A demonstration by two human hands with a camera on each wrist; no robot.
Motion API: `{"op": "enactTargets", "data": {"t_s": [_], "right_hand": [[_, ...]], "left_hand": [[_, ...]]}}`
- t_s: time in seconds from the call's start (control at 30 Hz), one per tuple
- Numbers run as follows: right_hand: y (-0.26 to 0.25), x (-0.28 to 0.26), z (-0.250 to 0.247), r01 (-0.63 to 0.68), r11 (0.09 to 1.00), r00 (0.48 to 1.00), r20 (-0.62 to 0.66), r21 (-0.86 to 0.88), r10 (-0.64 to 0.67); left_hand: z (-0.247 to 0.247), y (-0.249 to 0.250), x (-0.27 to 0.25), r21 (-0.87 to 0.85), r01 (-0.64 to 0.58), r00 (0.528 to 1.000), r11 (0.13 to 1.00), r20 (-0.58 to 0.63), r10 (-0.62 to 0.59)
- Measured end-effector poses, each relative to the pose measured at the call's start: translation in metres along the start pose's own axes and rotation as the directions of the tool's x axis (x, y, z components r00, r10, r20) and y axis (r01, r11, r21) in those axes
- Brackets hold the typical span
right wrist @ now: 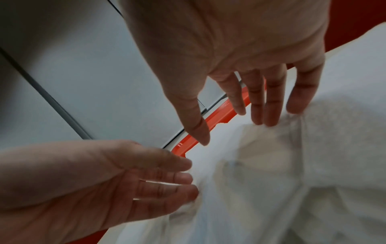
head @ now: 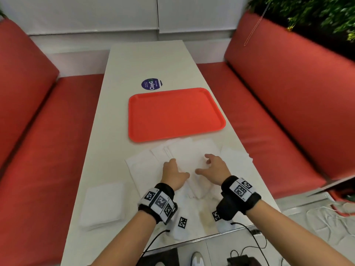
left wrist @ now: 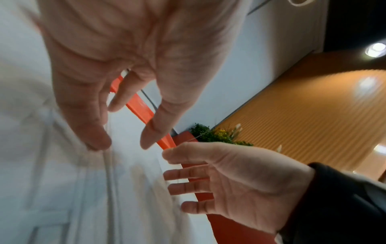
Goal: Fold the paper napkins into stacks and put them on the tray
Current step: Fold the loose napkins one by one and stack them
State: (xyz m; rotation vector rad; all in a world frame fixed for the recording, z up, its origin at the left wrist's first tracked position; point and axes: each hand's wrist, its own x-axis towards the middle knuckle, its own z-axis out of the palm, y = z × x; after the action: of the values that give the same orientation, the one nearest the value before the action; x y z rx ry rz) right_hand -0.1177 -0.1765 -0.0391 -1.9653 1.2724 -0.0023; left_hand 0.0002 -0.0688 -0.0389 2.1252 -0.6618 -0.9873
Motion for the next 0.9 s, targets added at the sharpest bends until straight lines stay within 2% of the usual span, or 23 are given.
{"op": "enactTargets", "data": {"t_s": [0.13,0.23,0.33,0.43,0.6,0.67,0.77,0.9], "right_hand": [[0.002,0.004,0.003,0.029,1.0,0.999,0.021,0.004,-0.029],[0.003,0.005,0.005,0.045,0.998,0.998,0.042,0.038,-0.047],[0.004,0.002,0.004,0.089,0.993,0.994,0.05,0.078,-0.093],[0.0,-0.007,-0.002,0.164,0.966,0.985,0.013,0.201,-0.17],[-0.012,-0.029,-0.016,0.288,0.857,0.957,-0.098,0.428,-0.272],[-0.018,-0.038,-0.019,0.315,0.802,0.948,-0.121,0.508,-0.296],[-0.028,-0.049,-0.02,0.309,0.724,0.947,-0.127,0.617,-0.296],[-0.037,-0.055,-0.016,0.321,0.711,0.941,-0.123,0.626,-0.316]], "left_hand": [[0.004,0.003,0.006,-0.165,0.063,0.996,0.984,-0.049,-0.072],[0.006,0.0,0.011,-0.361,0.083,0.989,0.929,-0.086,-0.121],[0.008,0.001,0.011,-0.425,-0.008,0.986,0.905,-0.152,-0.063],[0.007,0.006,0.005,-0.452,-0.105,0.976,0.886,-0.219,0.005],[-0.007,0.016,-0.015,-0.575,-0.169,0.978,0.801,-0.195,0.066],[-0.014,0.018,-0.022,-0.569,-0.204,0.971,0.797,-0.219,0.092],[-0.023,0.019,-0.031,-0.467,-0.293,0.943,0.835,-0.287,0.171],[-0.032,0.019,-0.047,-0.347,-0.39,0.911,0.853,-0.277,0.304]]}}
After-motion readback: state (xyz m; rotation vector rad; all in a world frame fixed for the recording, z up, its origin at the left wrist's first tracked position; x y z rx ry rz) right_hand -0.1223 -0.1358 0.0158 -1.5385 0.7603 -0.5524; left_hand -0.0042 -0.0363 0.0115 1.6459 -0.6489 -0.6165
